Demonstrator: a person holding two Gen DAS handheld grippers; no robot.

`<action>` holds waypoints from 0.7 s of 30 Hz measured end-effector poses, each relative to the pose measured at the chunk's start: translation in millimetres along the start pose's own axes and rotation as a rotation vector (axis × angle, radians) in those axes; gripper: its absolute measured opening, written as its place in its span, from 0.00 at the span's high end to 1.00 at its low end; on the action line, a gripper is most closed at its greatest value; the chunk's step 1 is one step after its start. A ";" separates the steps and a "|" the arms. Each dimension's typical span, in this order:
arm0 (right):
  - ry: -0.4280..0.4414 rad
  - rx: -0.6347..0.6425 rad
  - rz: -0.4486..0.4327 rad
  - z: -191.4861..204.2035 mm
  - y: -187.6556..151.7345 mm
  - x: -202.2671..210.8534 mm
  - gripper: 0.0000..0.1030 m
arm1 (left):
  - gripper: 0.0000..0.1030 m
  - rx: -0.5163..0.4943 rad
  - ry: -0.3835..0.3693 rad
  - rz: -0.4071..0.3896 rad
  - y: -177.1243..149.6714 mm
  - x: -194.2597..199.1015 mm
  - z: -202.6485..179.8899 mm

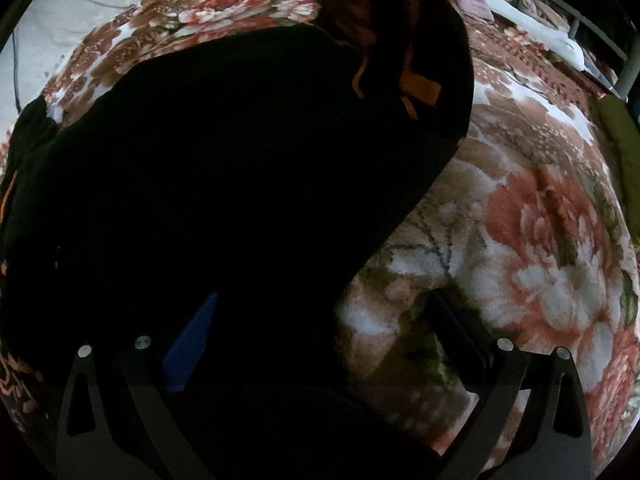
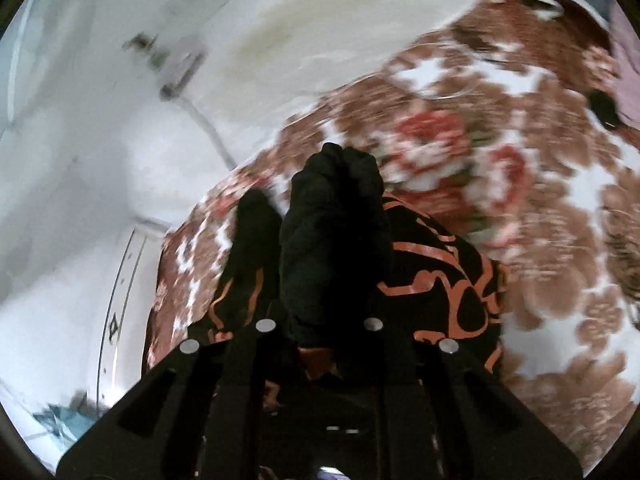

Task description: Fold large clothes

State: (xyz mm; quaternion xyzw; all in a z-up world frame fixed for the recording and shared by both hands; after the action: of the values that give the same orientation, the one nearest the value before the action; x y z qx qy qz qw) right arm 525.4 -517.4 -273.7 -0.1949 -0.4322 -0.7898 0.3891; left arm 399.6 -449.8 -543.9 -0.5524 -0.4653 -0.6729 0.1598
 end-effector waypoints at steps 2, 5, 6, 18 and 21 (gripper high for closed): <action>0.010 0.046 0.021 33.2 -5.7 -17.4 0.88 | 0.04 0.000 -0.002 -0.004 -1.7 1.0 -0.6; 0.052 0.056 0.044 83.5 -14.0 -48.6 0.88 | 0.04 -0.002 -0.009 -0.015 -1.7 1.4 0.6; 0.068 0.054 0.047 94.9 -17.2 -53.4 0.88 | 0.04 -0.002 -0.011 -0.021 -1.6 2.0 0.6; 0.222 0.159 0.185 292.4 -84.5 -178.3 0.88 | 0.04 -0.011 -0.005 -0.059 -2.4 4.1 1.1; 0.230 0.158 0.259 321.5 -113.2 -216.5 0.88 | 0.04 -0.011 -0.006 -0.063 -2.4 4.5 2.0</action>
State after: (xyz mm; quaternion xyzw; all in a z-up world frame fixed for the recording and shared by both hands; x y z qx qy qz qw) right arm 562.1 -115.9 -296.3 -0.1261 -0.4170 -0.7137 0.5485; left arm 397.6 -445.6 -541.1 -0.5402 -0.4793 -0.6785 0.1344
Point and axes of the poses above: each gripper's, at about its wrist camera, not at the fingertips, and x roughly against the way its jaws point, z to its left, y to its top, the point moved 9 cm from there along -x, roughly the way its jaws point, and after that the axes turned 7 degrees about x, right-handed, at the moved point
